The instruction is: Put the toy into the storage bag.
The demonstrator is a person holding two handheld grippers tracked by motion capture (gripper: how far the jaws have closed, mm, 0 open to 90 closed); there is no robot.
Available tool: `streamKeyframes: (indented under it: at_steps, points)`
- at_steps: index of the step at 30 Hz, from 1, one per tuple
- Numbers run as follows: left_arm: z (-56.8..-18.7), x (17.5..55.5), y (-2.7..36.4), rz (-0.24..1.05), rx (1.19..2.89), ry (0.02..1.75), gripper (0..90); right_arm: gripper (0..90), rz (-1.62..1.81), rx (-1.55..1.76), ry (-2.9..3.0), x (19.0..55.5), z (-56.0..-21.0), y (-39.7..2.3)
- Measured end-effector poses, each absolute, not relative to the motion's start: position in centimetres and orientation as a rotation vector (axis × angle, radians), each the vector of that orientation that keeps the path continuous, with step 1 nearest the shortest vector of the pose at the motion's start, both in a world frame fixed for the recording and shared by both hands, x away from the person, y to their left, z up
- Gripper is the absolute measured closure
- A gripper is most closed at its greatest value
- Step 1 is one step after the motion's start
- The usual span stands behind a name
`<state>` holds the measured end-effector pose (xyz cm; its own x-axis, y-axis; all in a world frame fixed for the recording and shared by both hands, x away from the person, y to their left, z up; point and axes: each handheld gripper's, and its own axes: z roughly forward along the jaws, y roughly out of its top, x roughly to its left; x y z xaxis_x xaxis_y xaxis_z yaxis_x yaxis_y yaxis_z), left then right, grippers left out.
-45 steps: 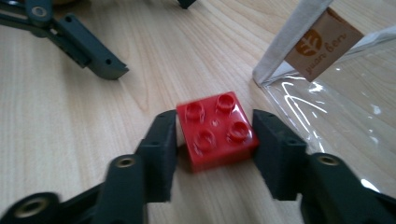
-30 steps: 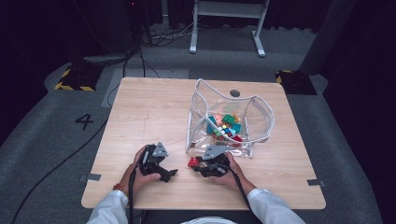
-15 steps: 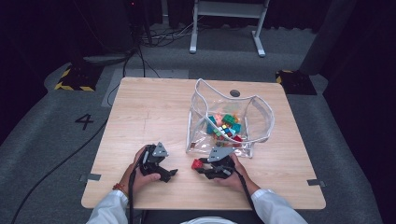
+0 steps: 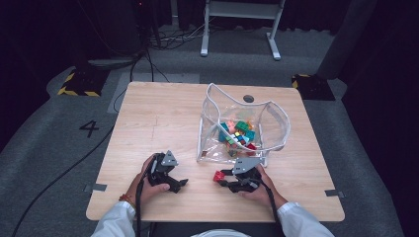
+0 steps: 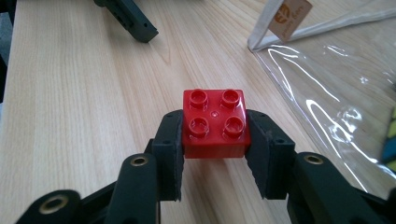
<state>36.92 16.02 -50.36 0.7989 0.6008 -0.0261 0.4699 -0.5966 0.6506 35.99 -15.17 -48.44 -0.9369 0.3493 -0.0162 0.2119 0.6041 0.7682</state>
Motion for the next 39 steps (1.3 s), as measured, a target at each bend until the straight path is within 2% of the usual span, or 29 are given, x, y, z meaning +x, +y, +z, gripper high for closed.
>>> streamKeyframes:
  at_steps: [13, 26, 39]
  points:
    - [-50.4, 36.9, 16.0, 0.258, 2.319, 0.787, 0.3, 59.2, 1.233, 0.584, 2.629, 35.1, -47.9, -19.7]
    - [-50.4, 36.9, 16.0, 0.257, 2.317, 0.790, 0.3, 59.2, 1.213, 0.698, 2.523, 35.2, -47.5, -26.2]
    - [-50.4, 36.9, 16.0, 0.256, 2.317, 0.789, 0.2, 59.2, 1.178, 0.798, 2.408, 34.9, -45.3, -31.7]
